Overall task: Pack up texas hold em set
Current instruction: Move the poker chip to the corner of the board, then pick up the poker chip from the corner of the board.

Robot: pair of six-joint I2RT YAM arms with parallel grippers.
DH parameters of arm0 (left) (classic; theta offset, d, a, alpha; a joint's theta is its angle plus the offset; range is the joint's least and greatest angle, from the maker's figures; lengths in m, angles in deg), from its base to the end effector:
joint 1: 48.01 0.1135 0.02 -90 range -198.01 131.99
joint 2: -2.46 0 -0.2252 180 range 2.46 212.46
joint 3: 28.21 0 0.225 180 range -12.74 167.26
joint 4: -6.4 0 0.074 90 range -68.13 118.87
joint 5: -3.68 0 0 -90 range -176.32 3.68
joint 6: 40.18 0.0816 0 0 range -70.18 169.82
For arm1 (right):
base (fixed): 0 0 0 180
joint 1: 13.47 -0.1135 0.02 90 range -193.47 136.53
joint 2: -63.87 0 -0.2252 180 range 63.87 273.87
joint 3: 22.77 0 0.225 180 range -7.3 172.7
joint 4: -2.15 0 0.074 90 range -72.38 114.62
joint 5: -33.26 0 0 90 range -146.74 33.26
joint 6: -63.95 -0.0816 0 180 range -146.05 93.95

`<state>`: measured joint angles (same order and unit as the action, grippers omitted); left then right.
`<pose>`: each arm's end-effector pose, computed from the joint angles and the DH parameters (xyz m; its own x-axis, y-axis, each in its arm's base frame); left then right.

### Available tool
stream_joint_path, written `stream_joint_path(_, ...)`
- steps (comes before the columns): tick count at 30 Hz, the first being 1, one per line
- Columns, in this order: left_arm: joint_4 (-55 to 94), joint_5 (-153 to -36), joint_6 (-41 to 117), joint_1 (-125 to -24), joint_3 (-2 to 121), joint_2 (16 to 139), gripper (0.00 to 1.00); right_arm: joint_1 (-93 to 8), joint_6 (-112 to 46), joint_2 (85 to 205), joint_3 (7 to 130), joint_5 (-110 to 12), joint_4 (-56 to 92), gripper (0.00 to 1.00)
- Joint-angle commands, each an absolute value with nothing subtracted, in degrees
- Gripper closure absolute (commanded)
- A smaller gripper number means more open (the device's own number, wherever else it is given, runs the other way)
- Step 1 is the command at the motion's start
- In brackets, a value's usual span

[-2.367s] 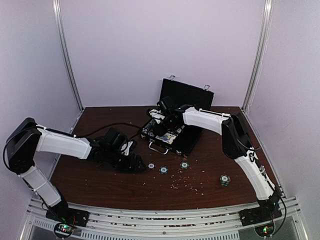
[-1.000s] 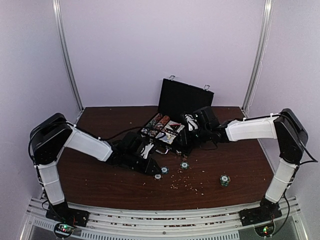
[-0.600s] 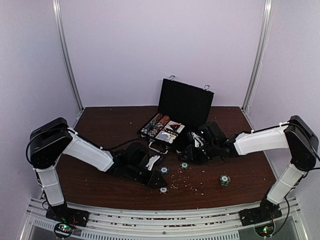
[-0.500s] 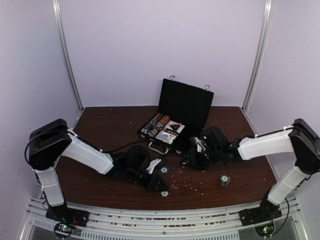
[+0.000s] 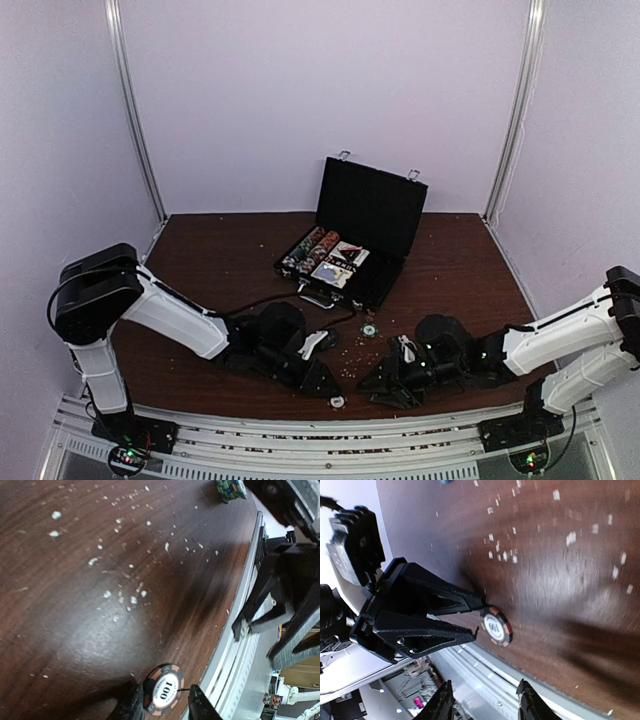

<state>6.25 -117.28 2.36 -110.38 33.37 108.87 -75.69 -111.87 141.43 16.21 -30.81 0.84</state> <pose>0.1231 -0.3256 0.0697 -0.9052 0.3669 -0.2142 0.3881 0.5088 -0.7685 0.0918 0.2508 0.1038 -0.9759 0.0719 0.2061 0.2117 0.5425 0.8130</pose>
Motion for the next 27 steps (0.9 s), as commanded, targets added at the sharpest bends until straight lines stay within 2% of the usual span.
stream_joint_path(1,4.30,-117.54,0.17,-111.95,32.32,110.26,0.68,-79.02,-122.79,141.41,14.39,-35.39,-6.03,0.56)
stream_joint_path(17,-1.15,-117.48,-2.82,-115.22,33.48,113.19,0.68,-87.22,-130.51,146.73,13.48,-38.41,-5.31,0.57)
stream_joint_path(27,-1.33,-117.80,-3.48,-116.27,33.31,113.12,0.69,-89.67,-133.92,150.05,12.49,-45.13,-7.19,0.60)
